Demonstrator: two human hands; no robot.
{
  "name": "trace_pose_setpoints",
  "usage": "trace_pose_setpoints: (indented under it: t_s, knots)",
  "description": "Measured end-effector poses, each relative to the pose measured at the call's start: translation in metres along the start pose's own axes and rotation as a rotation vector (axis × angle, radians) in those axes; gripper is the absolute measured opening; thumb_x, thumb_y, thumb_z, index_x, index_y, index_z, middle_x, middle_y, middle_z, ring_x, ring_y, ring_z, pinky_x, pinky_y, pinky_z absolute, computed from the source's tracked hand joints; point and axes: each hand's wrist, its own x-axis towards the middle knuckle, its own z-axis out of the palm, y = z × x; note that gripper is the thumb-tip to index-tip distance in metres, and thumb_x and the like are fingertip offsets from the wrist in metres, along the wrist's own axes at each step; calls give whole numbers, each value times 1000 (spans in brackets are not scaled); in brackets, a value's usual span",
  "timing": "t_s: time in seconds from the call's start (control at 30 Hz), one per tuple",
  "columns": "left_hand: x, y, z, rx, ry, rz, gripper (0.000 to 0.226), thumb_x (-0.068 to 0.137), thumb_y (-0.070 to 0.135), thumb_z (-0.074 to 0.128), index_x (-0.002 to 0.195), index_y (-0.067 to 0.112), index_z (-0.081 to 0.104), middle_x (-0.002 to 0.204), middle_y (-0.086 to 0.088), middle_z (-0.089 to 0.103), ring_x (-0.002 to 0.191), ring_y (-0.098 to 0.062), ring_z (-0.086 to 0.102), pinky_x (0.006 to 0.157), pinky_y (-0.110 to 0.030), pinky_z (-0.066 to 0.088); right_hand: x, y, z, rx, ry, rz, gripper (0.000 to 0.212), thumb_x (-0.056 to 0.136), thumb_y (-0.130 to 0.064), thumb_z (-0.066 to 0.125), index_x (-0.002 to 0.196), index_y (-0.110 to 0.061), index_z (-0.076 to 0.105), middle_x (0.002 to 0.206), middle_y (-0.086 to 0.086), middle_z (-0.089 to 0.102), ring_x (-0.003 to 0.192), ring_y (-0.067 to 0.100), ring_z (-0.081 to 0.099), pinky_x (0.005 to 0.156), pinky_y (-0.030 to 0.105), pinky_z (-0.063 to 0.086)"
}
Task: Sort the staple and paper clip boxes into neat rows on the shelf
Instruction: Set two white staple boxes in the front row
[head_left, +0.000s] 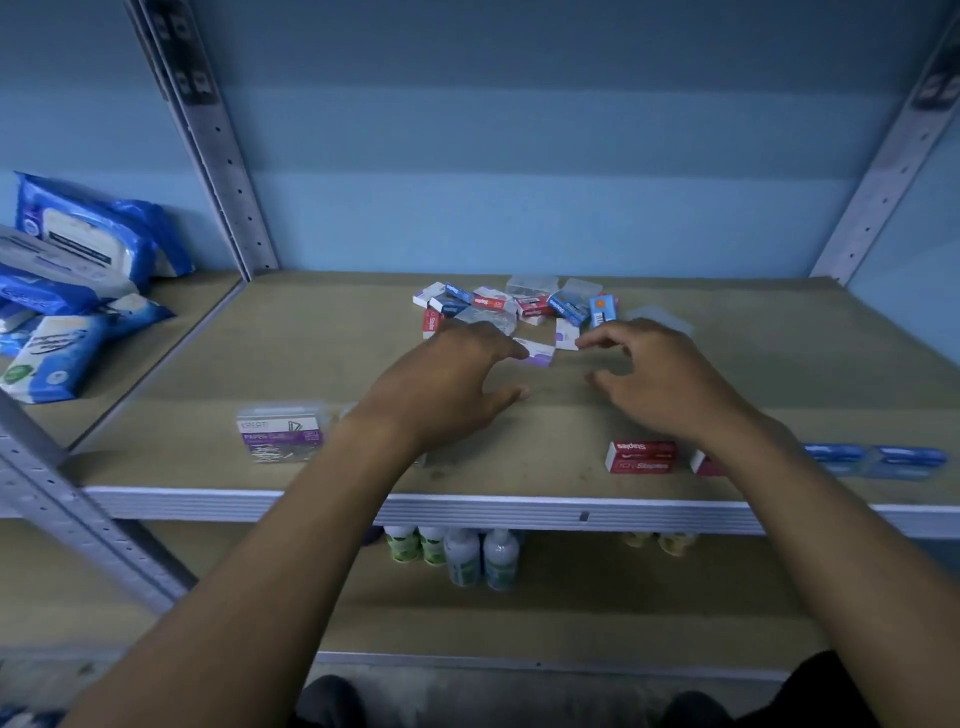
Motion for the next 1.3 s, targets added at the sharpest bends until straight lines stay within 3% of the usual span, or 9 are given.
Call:
trace_pose_setpoints:
  t_s: [0.13,0.3,0.53,0.67,0.8,0.97,1.13,1.23,1.3]
  knots:
    - [18,6,14,28,-74,-84,53,87,49,59,135,27,54,140,2,53,133,-23,42,108,-40,39,12,13,11,-94,-40,19,46,88,-25,65,133,-31,58,143,1,54,133,26,45,108,31,37]
    - [31,11,21,66,-171,-191,64,87,56,59,142,28,45,149,2,43,141,-28,30,113,-42,32,22,15,19,-108,-100,15,55,93,-16,55,145,-32,46,152,1,46,139,28,34,110,31,31]
    - [39,24,24,72,-272,-219,69,90,62,49,150,34,30,161,10,22,151,-27,4,121,-45,15,31,23,23,-164,-146,6,60,90,-11,50,146,-32,48,150,10,49,136,33,39,112,35,36]
    - [37,27,24,74,-266,-206,62,90,60,50,144,32,40,158,8,29,151,-27,7,120,-45,18,29,22,19,-240,-158,7,59,91,-16,48,146,-37,46,151,6,47,136,32,38,113,40,35]
    - [30,28,19,102,-240,-180,57,89,57,55,139,32,47,148,4,42,145,-27,23,115,-46,29,24,20,14,-262,-151,-28,59,94,-13,46,148,-35,44,155,-3,41,137,31,35,113,40,31]
    - [16,30,10,85,-223,-142,52,88,51,60,134,30,52,140,3,51,132,-24,41,106,-45,40,14,24,5,-256,-139,-75,35,92,-23,52,123,-31,67,132,-1,56,125,27,49,104,45,43]
    - [0,36,1,129,-236,-127,46,89,50,58,133,35,52,136,7,51,130,-22,40,104,-41,38,3,24,-6,-185,-99,-86,8,87,-24,64,86,-27,70,101,-7,66,97,15,61,87,40,52]
    - [-4,36,-2,118,-213,-118,43,90,47,58,131,35,53,133,7,52,129,-22,41,102,-41,40,-1,24,-9,-172,-35,-62,7,84,-25,66,80,-28,71,93,-12,67,92,12,61,84,39,53]
    - [-3,36,-3,129,-175,-125,39,92,42,54,129,34,55,132,6,53,128,-23,42,99,-42,42,-3,23,-9,-184,-2,-20,7,83,-36,72,86,-30,72,96,-12,65,97,13,60,85,40,54]
